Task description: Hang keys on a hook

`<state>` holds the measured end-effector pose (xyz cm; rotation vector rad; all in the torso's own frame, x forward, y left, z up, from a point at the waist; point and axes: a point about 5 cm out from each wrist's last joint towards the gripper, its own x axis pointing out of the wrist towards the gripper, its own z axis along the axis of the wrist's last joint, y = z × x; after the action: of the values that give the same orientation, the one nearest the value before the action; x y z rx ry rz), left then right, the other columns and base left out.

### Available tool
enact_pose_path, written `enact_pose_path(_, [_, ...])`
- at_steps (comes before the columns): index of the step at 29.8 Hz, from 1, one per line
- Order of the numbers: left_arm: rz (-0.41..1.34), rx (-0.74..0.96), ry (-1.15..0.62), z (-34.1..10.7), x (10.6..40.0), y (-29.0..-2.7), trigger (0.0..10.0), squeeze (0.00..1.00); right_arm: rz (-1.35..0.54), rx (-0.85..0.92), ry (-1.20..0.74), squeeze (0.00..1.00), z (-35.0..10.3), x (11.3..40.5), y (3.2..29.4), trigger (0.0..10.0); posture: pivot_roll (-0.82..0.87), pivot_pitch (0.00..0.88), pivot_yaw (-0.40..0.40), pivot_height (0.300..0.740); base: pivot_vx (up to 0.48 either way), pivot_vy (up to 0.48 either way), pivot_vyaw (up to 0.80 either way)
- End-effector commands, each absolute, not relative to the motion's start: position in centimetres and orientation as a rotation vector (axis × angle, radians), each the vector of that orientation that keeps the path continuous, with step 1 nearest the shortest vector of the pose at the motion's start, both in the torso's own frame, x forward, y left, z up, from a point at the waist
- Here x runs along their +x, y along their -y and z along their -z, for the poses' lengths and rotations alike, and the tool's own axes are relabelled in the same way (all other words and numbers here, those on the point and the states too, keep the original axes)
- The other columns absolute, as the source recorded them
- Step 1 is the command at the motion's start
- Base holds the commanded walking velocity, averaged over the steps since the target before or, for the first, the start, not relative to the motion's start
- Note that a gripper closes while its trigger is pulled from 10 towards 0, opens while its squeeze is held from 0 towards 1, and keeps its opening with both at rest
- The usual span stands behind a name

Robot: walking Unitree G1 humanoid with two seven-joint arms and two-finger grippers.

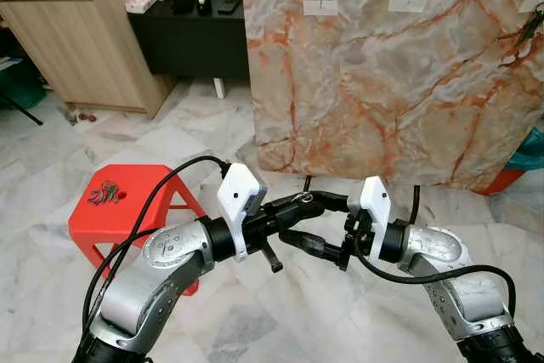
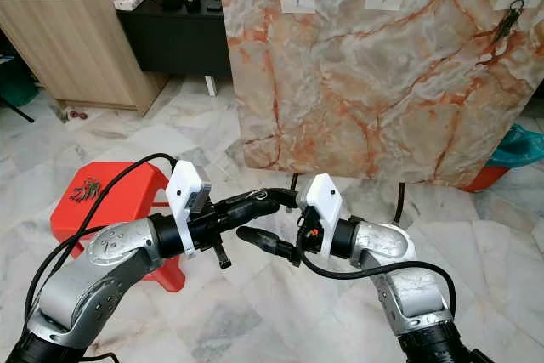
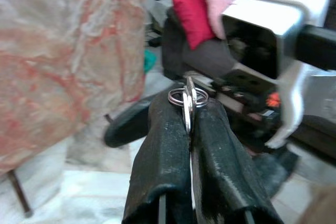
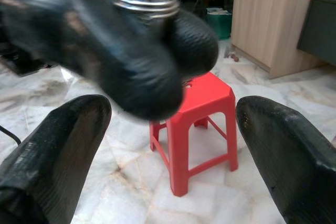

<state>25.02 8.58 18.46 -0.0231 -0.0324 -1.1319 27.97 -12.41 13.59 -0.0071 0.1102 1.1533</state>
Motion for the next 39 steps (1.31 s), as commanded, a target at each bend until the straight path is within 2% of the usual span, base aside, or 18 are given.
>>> enact_pose_path(1, [1.187,-0.042,0.037,-18.9,24.3,-8.2,10.0,0.0,-1.172,0.014,-0.088,0.0,-13.8,27.8,12.3,10.0,0.11,0.119,0.034,0.74,0.0,0.0,0.0])
enact_pose_path(9, [1.22,-0.09,0.042,-19.3,24.2,-8.0,10.0,0.0,-1.174,0.05,-0.104,0.0,-13.4,27.8,12.3,9.9,0.12,0.121,0.032,0.74,0.0,0.0,0.0])
enact_pose_path(10, [1.226,-0.095,0.041,-19.3,24.1,-7.9,10.0,0.0,-1.191,0.063,-0.099,0.0,-13.4,27.7,12.3,2.5,0.11,0.121,0.033,0.74,0.0,0.0,0.0])
enact_pose_path(11, [1.227,-0.095,0.04,-19.3,24.1,-7.9,10.0,0.0,-1.198,0.067,-0.096,0.0,-13.4,27.6,12.3,2.5,0.11,0.121,0.033,0.74,0.0,0.0,0.0])
enact_pose_path(12, [1.229,-0.094,0.039,-19.3,24.1,-7.9,10.0,0.0,-1.223,0.082,-0.099,0.0,-13.5,27.4,12.2,0.0,0.11,0.121,0.033,0.74,0.0,0.0,0.0])
enact_pose_path(15, [1.232,-0.093,0.036,-19.3,24.1,-7.9,10.0,0.0,-1.236,0.073,-0.098,0.0,-13.5,27.2,12.1,0.0,0.11,0.121,0.033,0.74,0.0,0.0,0.0])
enact_pose_path(16, [1.233,-0.095,0.036,-19.3,24.1,-7.9,10.0,0.0,-1.235,0.075,-0.098,0.0,-13.5,27.3,12.0,4.0,0.11,0.12,0.033,0.74,0.0,0.0,0.0])
enact_pose_path(17, [1.234,-0.098,0.037,-19.3,24.1,-7.9,10.0,0.0,-1.245,0.081,-0.095,0.0,-13.6,27.2,12.0,10.0,0.11,0.121,0.034,0.74,0.0,0.0,0.0])
enact_pose_path(30, [1.248,-0.102,0.012,-18.9,23.8,-7.9,10.0,0.0,-1.281,0.095,-0.075,0.0,-14.1,27.1,11.7,10.0,0.12,0.126,0.035,0.74,0.0,0.0,0.0])
enact_pose_path(31, [1.248,-0.102,0.012,-18.9,23.9,-7.9,10.0,0.0,-1.289,0.094,-0.074,0.0,-14.1,27.0,11.6,4.9,0.12,0.126,0.034,0.74,0.0,0.0,0.0])
enact_pose_path(33, [1.247,-0.103,0.012,-18.9,23.9,-7.9,10.0,0.0,-1.29,0.095,-0.074,0.0,-14.1,27.0,11.6,4.9,0.12,0.126,0.034,0.74,0.0,0.0,0.0])
enact_pose_path(34, [1.248,-0.104,0.011,-18.9,23.8,-7.9,10.0,0.0,-1.298,0.101,-0.078,0.0,-14.1,26.9,11.7,0.0,0.12,0.126,0.034,0.74,0.0,0.0,0.0])
enact_pose_path(37, [1.25,-0.105,0.01,-18.9,23.8,-7.9,10.0,0.0,-1.308,0.105,-0.075,0.0,-14.1,26.8,11.8,0.0,0.12,0.126,0.034,0.74,0.0,0.0,0.0])
enact_pose_path(38, [1.249,-0.105,0.011,-18.9,23.8,-7.9,10.0,0.0,-1.303,0.102,-0.073,0.0,-14.1,26.8,11.8,1.0,0.12,0.126,0.034,0.74,0.0,0.0,0.0])
enact_pose_path(39, [1.248,-0.105,0.012,-18.9,23.9,-7.9,10.0,0.0,-1.291,0.096,-0.076,0.0,-14.1,26.9,11.8,4.5,0.12,0.126,0.034,0.74,0.0,0.0,0.0])
